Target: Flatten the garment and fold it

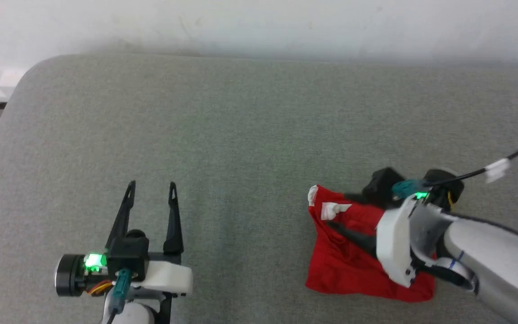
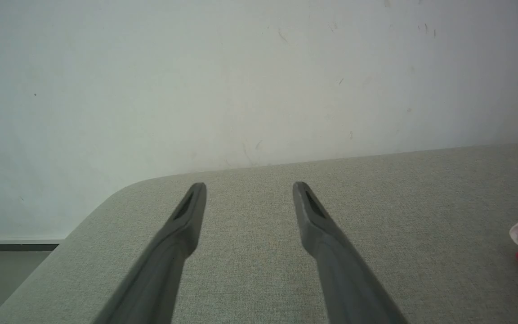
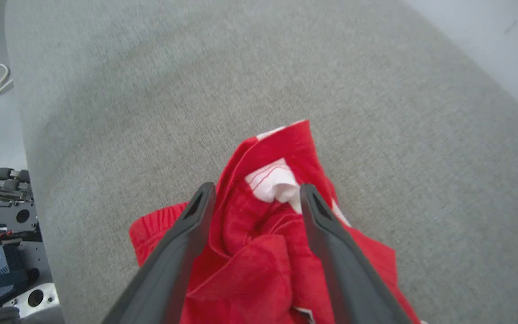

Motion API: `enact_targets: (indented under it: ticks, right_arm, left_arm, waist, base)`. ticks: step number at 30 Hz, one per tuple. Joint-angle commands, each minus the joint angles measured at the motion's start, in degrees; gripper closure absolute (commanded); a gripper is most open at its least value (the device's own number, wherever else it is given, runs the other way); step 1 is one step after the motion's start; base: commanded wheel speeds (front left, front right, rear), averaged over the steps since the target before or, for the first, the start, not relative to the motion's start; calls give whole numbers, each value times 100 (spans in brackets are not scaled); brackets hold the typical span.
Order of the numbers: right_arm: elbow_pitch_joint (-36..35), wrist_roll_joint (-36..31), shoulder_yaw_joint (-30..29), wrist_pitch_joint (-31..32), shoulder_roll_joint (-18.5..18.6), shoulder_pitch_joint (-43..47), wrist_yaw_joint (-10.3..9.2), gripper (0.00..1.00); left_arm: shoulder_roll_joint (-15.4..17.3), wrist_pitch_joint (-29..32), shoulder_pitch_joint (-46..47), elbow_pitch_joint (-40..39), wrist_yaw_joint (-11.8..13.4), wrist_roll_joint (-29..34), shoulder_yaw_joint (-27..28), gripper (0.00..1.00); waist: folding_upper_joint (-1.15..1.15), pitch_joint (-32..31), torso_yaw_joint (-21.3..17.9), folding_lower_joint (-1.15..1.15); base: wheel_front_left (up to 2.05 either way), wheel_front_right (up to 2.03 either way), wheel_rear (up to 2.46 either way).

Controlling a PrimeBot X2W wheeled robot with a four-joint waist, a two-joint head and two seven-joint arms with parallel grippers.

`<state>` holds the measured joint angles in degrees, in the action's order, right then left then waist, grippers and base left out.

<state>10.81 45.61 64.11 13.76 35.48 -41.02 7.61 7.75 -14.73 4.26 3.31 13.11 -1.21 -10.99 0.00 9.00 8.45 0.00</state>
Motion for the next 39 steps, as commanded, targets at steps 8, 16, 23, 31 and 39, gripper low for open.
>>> enact_targets:
  ticks: [8,16,23,31,39]
  right_arm:
    - [-411,-691,-1384,-1407,306,163,-12,0]
    - [-12,-2060,-3961,-2612,-457,1251,-12,0]
    - [-380,-3250,-5950,-2864,-1767,2710,-12,0]
    - [-1135,-3847,-6778,-2874,-2879,4022,-12,0]
    - [-1412,-3874,-6981,-2875,-3049,4173,-12,0]
  left_arm:
    - [120,-27,-105,36,-134,-49,196,0]
    - [102,-27,-107,-96,-215,-82,330,0]
    - [56,-27,-233,-201,-318,-110,414,0]
    - [-7,-27,-428,-219,-410,-98,477,0]
    - [-58,-27,-516,-235,-441,-55,531,0]
  waist:
    - [0,-444,-524,0]
    - [0,-579,-715,0]
    - [0,-676,-768,0]
    - [0,-772,-760,0]
    - [0,-796,-778,0]
  base:
    - [0,0,0]
    - [0,0,0]
    - [0,0,0]
    - [0,0,0]
    - [0,0,0]
